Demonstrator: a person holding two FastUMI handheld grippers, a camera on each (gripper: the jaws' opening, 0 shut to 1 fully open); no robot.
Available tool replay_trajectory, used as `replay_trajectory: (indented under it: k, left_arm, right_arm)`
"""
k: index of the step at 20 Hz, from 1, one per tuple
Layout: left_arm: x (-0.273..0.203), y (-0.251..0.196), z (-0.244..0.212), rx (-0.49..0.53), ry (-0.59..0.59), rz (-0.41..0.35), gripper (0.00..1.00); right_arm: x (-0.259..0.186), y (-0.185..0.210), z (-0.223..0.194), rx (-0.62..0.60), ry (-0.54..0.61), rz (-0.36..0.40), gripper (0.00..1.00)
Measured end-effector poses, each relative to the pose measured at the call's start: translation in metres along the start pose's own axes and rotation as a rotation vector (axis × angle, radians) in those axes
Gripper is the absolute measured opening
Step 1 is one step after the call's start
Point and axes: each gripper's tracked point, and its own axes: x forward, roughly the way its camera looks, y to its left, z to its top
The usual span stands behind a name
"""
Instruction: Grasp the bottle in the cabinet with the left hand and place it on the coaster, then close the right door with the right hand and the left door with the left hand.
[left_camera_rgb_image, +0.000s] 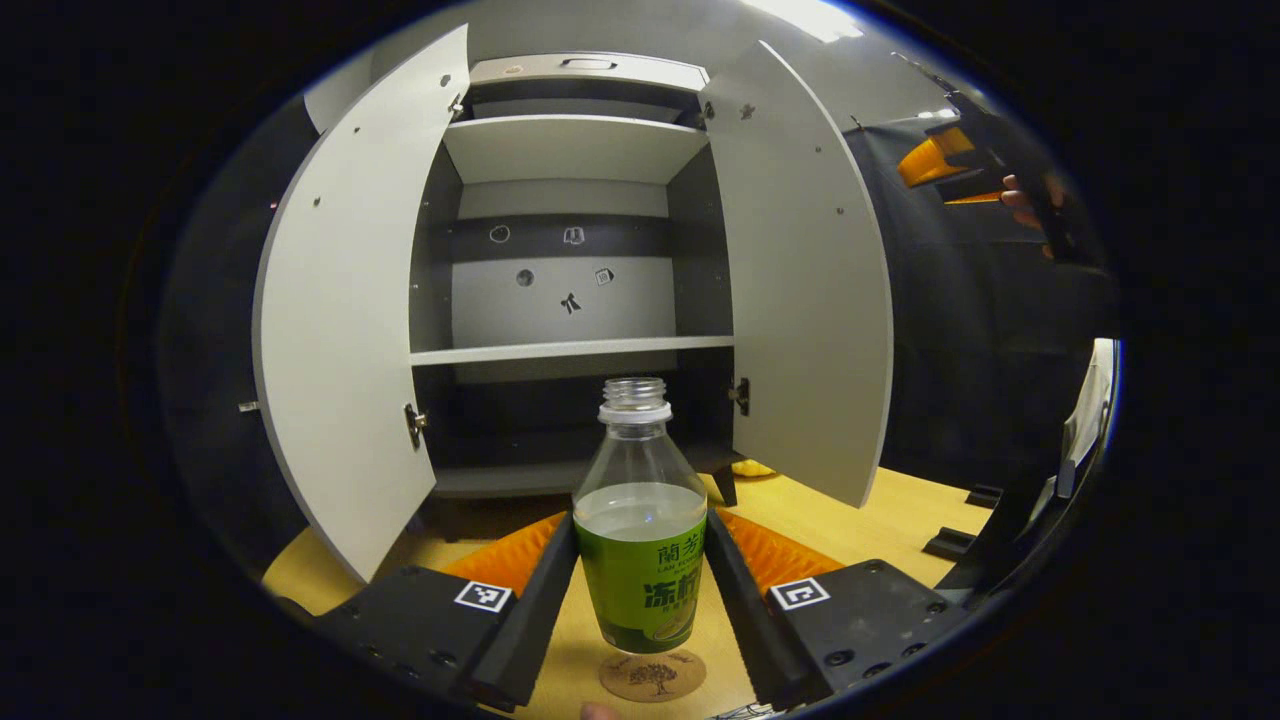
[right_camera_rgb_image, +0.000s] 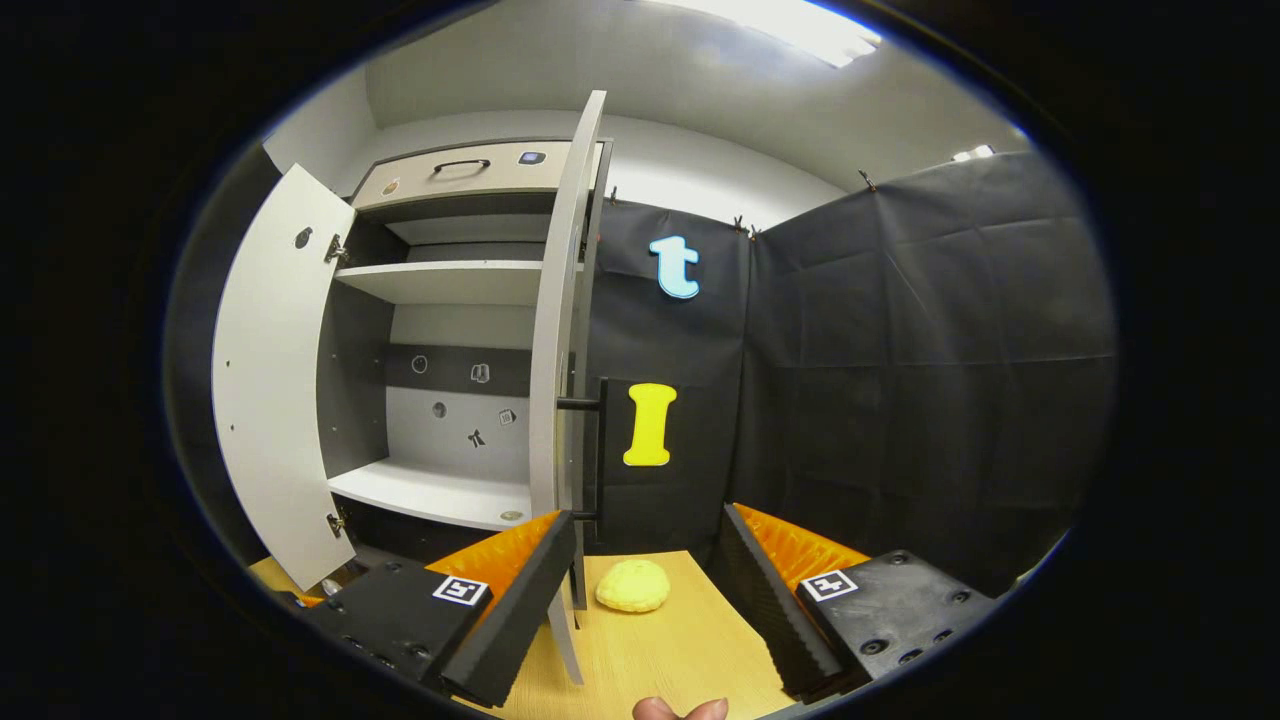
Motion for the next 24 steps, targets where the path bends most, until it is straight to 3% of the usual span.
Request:
replay_trajectory:
  k: [6, 20, 24]
  left_arm:
    - [0.001, -0.001, -0.048, -0.013, 0.035, -0.035, 0.79]
    - [-0.002, 0.001, -0.077, -0.013, 0.044, -0.086, 0.80]
    - [-0.005, 0.000, -0.091, 0.000, 0.109, -0.107, 0.86]
  right_arm:
    - [-0.002, -0.006, -0.005, 0.003, 0.037, -0.046, 0.98]
    - [-0.011, 0.005, -0.004, -0.048, 0.059, -0.074, 0.97]
    - [-0.011, 0.012, -0.003, -0.075, 0.046, -0.065, 0.97]
